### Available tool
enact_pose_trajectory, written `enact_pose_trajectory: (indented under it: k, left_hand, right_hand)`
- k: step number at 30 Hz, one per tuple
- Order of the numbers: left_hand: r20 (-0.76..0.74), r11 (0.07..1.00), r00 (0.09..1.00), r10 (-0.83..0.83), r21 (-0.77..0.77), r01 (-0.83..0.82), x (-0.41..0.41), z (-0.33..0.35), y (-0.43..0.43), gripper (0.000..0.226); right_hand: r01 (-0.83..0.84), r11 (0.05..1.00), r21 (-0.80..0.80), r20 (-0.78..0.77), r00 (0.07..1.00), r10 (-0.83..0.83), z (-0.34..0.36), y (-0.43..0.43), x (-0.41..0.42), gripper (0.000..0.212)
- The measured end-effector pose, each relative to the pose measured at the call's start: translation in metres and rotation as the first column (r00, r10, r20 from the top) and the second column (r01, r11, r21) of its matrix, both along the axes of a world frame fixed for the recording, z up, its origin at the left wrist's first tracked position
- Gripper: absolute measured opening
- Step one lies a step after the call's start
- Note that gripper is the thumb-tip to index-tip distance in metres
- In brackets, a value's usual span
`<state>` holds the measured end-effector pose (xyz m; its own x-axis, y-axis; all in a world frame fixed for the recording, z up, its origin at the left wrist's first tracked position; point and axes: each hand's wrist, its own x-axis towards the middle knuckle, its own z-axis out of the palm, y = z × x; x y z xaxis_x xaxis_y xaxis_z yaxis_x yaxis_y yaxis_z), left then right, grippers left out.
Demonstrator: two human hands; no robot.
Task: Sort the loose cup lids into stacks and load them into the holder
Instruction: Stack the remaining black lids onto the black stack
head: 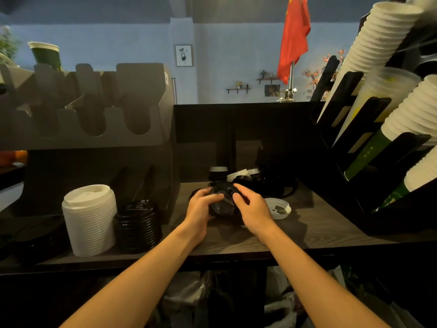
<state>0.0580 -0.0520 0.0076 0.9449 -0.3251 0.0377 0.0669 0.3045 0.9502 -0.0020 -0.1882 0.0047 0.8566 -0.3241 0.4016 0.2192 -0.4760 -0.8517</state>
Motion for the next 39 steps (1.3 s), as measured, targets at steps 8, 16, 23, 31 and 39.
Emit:
enact_pose_trajectory:
  k: [8,16,23,31,39]
  left_hand:
    - [0.178,0.977,0.967,0.183,0.081,-0.199,0.012,0.016,-0.015,0.031]
    - [0.112,0.823,0.819,0.562,0.021,-0.568,0.037,0.006,-0.019,0.037]
    - [-0.024,0.786,0.788,0.615,-0.054,-0.616,0.044,0.011,-0.016,0.052]
    - [-0.089,0.831,0.829,0.552,-0.027,-0.556,0.045,0.006,-0.016,0.049]
    - [-0.103,0.855,0.851,0.515,-0.013,-0.519,0.045,0.009,-0.012,0.051]
  right_hand:
    - [0.073,0.966,-0.247,-0.067,0.993,-0.092,0.0,0.001,0.012,0.051]
    - [0.041,0.562,-0.826,-0.013,0.996,-0.091,0.0,0.017,0.026,0.048]
    - [-0.165,0.513,-0.843,-0.228,0.972,-0.062,0.004,0.016,0.052,0.063]
    - [0.032,0.46,-0.887,-0.076,0.974,-0.216,0.004,0.016,0.042,0.069]
    - [0.154,0.672,-0.724,0.018,0.979,-0.205,0.005,0.005,0.034,0.071]
